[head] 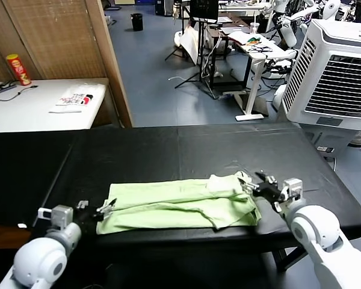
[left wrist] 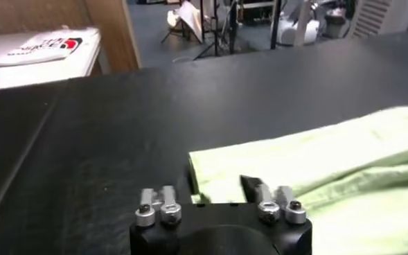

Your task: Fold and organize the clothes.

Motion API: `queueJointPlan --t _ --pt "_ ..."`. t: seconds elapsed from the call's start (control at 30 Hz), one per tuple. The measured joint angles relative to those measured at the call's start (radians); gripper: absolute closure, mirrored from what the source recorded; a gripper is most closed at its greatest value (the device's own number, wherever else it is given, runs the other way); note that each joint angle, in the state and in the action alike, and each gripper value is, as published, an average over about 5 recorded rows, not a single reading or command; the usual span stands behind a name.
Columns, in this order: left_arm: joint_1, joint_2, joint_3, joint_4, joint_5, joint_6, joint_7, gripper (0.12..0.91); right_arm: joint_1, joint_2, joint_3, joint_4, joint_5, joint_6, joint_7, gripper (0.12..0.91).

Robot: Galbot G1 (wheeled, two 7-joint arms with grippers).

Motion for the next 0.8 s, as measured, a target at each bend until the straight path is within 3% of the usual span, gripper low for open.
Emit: queueJointPlan --t 0.17,0.33,0.5,0.63,0.7,0.8 --pt "-0.095 -0.04 0.04 0.066 -0.038 0.008 -0.018 0.233 0.06 0.062 -0.053 -0.08 -0.083 -0.005 0.004 0.227" --pt "-0.161 -0.074 0.072 0.137 -0.064 0.011 -0.021 0.232 0.09 0.1 -0.084 -0.144 -0.112 -0.006 0.002 0.236" --pt "-0.189 -0.092 0.082 0.191 -0.087 0.014 -0.017 0.239 0.088 0.121 -0.089 -0.169 -0.126 -0.006 0.0 0.348" --pt "-0.205 -0.103 0.086 0.223 -0.088 0.005 -0.009 0.371 0.081 0.128 -0.089 -0.178 -0.131 -0.004 -0.002 0.403" --pt "-0.212 -0.109 0.087 0.237 -0.089 -0.003 -0.001 0.486 0.079 0.132 -0.088 -0.183 -0.136 -0.002 -0.003 0.465" --pt "-0.22 -0.119 0.088 0.257 -0.094 -0.017 0.003 0.654 0.073 0.14 -0.088 -0.19 -0.149 0.008 -0.002 0.619"
